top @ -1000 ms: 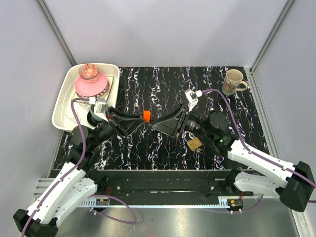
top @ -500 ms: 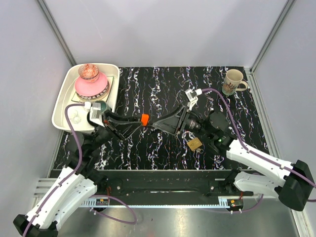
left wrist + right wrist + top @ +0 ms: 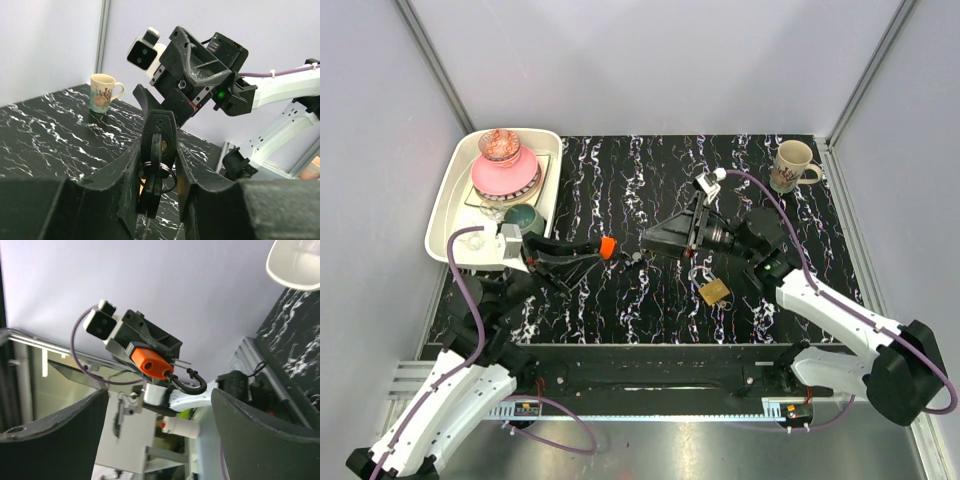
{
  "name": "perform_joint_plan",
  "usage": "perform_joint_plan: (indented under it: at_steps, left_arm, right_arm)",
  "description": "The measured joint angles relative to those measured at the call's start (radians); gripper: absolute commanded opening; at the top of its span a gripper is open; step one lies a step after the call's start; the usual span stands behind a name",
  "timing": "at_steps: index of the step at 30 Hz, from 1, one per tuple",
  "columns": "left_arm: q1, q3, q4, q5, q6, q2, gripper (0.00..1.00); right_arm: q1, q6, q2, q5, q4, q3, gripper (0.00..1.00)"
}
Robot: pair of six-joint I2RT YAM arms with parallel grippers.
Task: Lock with the key
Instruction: Adjust the lock.
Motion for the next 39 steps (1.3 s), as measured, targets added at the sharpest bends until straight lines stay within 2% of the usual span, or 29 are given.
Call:
perform_joint_plan:
  at_steps: [6,13,21,29,39]
  left_arm:
    - [0.0,0.002,0.005,0.001,0.089,-0.01,0.0]
    - [-0.01,0.014,0.004,0.002,0.188,0.031,0.0]
    - [-0.029,0.043,0.003,-0.006,0.289,0.061,0.0]
    - [-0.051,0.071,-0.018,-0.015,0.361,0.083,0.0]
    - [-0.083,0.087,-0.022,-0.04,0.404,0.117,0.0]
  right_arm:
    - [-0.029,0.203,0.101,-0.13,0.061,0.034,0.92]
    - [-0.03,0.253,0.156,-0.215,-0.051,0.166,0.93]
    - [-0.03,0.461,0.287,-0.279,0.105,0.154,0.9]
    - [-0.03,0.531,0.342,-0.311,0.121,0.141,0.72]
    - [-0.027,0.586,0.385,-0.318,0.185,0.15,0.56]
